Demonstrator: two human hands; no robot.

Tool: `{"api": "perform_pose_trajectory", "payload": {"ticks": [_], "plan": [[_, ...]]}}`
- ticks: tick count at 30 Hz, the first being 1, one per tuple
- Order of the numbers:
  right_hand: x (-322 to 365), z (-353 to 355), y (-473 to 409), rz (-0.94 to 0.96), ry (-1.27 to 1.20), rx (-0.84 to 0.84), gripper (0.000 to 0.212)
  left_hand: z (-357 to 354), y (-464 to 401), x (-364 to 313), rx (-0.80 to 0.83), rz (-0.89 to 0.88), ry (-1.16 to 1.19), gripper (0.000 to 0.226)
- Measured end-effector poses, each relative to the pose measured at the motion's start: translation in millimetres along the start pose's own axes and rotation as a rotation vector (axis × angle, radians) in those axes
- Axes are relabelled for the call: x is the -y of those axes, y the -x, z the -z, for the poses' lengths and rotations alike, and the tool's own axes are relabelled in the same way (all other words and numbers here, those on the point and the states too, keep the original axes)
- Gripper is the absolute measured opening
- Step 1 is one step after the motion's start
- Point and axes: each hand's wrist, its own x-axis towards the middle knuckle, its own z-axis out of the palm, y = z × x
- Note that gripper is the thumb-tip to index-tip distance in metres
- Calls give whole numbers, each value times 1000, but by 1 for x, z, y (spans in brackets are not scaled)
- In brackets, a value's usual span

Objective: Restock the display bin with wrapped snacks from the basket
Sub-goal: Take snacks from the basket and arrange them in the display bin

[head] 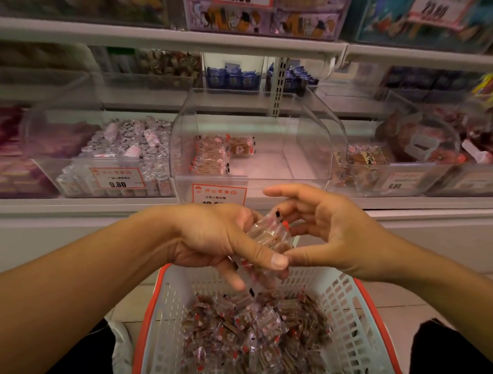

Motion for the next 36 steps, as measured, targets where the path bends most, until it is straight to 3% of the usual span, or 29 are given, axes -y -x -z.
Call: {"api": "perform_pose_trajectory", "payload": {"ticks": [4,7,8,10,12,13,15,17,19,26,33,36], "plan": [[27,22,-19,14,119,116,47,4,3,-19,-59,-120,-52,35],[46,41,-43,15,121,165,40,14,9,-40,-164,-251,-37,31],[50,47,-54,18,95,137,39,20,10,-47,-267,-299,-34,36],[51,61,-83,12,48,-21,38,40,12,-55,-670,-413,-127,44],[43,74,-122,-49,123,-233,32,68,16,-52,-1192,-606,-555,29],[37,77,-142,-110,207,-302,29,79,19,-49,-1309,-648,-845,22],[22,75,-178,-255,395,-303,29,94,24,-41,-1187,-550,-1261,22],[1,64,-205,-416,508,-250,34,104,22,-31,-1038,-374,-1483,21],[-21,54,-223,-527,551,-239,38,109,19,-26,-1013,-330,-1600,23],[-48,45,-241,-581,574,-277,48,117,20,-18,-997,-374,-1648,25],[-50,27,-253,-602,595,-242,26,116,17,-15,-1013,-418,-1638,24],[-48,25,-255,-604,625,-210,27,116,16,-14,-1016,-421,-1617,22]]}}
